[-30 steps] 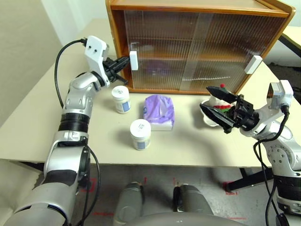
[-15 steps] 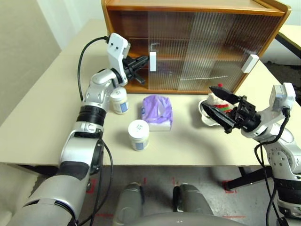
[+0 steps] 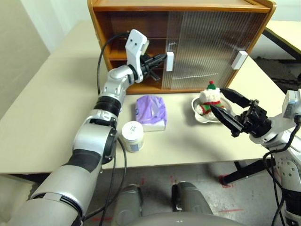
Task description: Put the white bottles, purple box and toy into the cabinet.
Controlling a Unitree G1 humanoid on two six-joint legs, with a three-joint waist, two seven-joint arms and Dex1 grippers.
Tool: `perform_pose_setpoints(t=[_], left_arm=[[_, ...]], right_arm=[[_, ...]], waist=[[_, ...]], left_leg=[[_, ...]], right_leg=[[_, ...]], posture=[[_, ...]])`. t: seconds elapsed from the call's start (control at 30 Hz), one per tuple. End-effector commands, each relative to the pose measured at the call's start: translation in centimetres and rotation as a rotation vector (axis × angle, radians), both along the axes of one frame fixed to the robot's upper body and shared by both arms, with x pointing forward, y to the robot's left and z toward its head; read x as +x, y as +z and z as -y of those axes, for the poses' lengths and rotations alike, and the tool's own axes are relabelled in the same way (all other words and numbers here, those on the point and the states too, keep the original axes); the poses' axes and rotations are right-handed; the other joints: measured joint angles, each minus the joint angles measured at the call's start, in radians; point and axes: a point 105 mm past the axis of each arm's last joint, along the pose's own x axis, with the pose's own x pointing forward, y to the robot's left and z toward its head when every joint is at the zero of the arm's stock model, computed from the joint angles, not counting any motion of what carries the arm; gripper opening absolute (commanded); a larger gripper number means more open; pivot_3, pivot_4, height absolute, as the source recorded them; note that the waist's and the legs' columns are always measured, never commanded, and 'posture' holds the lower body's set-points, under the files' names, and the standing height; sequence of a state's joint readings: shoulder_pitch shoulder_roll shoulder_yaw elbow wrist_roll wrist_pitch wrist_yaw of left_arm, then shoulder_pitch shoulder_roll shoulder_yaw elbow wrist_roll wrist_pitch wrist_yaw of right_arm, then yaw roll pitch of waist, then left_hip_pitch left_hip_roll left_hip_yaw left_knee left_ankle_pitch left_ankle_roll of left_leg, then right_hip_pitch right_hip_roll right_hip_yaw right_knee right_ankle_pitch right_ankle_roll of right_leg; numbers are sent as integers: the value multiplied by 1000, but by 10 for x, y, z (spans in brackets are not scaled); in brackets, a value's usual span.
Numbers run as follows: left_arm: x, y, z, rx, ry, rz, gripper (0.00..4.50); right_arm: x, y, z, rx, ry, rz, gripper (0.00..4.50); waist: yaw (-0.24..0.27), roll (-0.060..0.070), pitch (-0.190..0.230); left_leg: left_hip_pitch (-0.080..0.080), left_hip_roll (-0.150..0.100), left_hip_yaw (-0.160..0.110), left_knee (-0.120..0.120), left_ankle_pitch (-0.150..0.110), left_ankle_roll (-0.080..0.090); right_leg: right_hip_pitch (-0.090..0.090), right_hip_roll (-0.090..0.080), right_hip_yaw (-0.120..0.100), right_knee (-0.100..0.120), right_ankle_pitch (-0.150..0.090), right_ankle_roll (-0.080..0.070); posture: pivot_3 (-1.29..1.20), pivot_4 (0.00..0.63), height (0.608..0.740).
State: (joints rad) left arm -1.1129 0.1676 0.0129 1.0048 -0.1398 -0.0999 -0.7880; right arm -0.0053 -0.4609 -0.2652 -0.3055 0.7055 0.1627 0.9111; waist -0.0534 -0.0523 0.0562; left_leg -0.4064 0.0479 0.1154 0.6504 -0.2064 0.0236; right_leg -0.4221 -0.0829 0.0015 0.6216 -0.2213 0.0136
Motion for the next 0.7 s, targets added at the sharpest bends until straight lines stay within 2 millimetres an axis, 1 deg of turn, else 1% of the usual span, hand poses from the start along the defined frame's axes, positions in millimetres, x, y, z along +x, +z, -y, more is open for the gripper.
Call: perform_pose_setpoints(t=[0.03, 0.13, 0.23, 0.33, 0.47, 0.53, 0.57, 0.63, 0.67, 0.7], left_arm=[[-2, 1, 14, 29, -42, 13, 40], [-4, 0, 19, 20, -59, 4, 40], [-3, 4, 19, 0, -64, 2, 40], [-4, 8, 12, -4, -69, 13, 40], [-7, 16, -5, -13, -72, 24, 40], [-11, 18, -14, -11, -91, 11, 40], [-15, 19, -21, -8, -106, -1, 200], [-24, 22, -36, -6, -115, -12, 655], [-27, 23, -41, -6, -115, -13, 997], [-31, 26, -50, -7, -111, -15, 1312]], right_arm=[[-5, 6, 5, -10, -22, 30, 4500], [-5, 6, 5, -13, -27, 29, 4500], [-6, 8, 7, -18, -33, 33, 4500], [-6, 7, 10, -23, -38, 32, 4500], [-6, 6, 11, -27, -38, 29, 4500], [-4, 4, 12, -28, -39, 27, 4500], [-2, 3, 13, -30, -39, 25, 4500], [1, 2, 15, -32, -37, 23, 4500], [2, 2, 16, -32, -37, 23, 4500], [3, 2, 17, -35, -35, 22, 4500]], waist=[[-11, 0, 0], [-12, 0, 0], [-11, 0, 0], [-12, 0, 0], [-21, 1, -1], [-32, 1, -1], [-38, 2, -1], [-51, 4, -2], [-58, 4, -3], [-62, 4, -3]], left_leg=[[0, 0, 0, 0, 0, 0], [0, 0, -1, 0, 0, 0], [0, -1, -3, 1, 0, 0], [0, -1, -3, 1, 0, 0], [0, -1, -4, 1, 0, 0], [0, -1, -5, 1, 0, 0], [0, -1, -6, 0, 0, 0], [1, -1, -9, 0, 0, 0], [2, 0, -11, 0, 0, 0], [2, 0, -13, 0, 0, 0]], right_leg=[[0, 0, 0, 0, 0, 0], [1, 0, -1, 0, 0, 0], [2, 0, -1, -1, 0, 0], [3, 0, -1, -2, 0, 0], [3, 0, -3, -1, 0, 0], [3, 0, -4, -1, 0, 0], [3, 0, -4, -1, 0, 1], [4, 0, -4, -1, 0, 2], [4, 0, -4, 0, 0, 2], [4, 0, -4, 0, 0, 2]], posture=[[-137, 23, 740], [-146, 18, 740], [-152, 8, 740], [-154, 0, 740], [-151, 0, 740], [-140, 0, 740], [-128, 0, 740], [-107, 0, 740], [-107, 0, 740], [-101, 0, 740]])
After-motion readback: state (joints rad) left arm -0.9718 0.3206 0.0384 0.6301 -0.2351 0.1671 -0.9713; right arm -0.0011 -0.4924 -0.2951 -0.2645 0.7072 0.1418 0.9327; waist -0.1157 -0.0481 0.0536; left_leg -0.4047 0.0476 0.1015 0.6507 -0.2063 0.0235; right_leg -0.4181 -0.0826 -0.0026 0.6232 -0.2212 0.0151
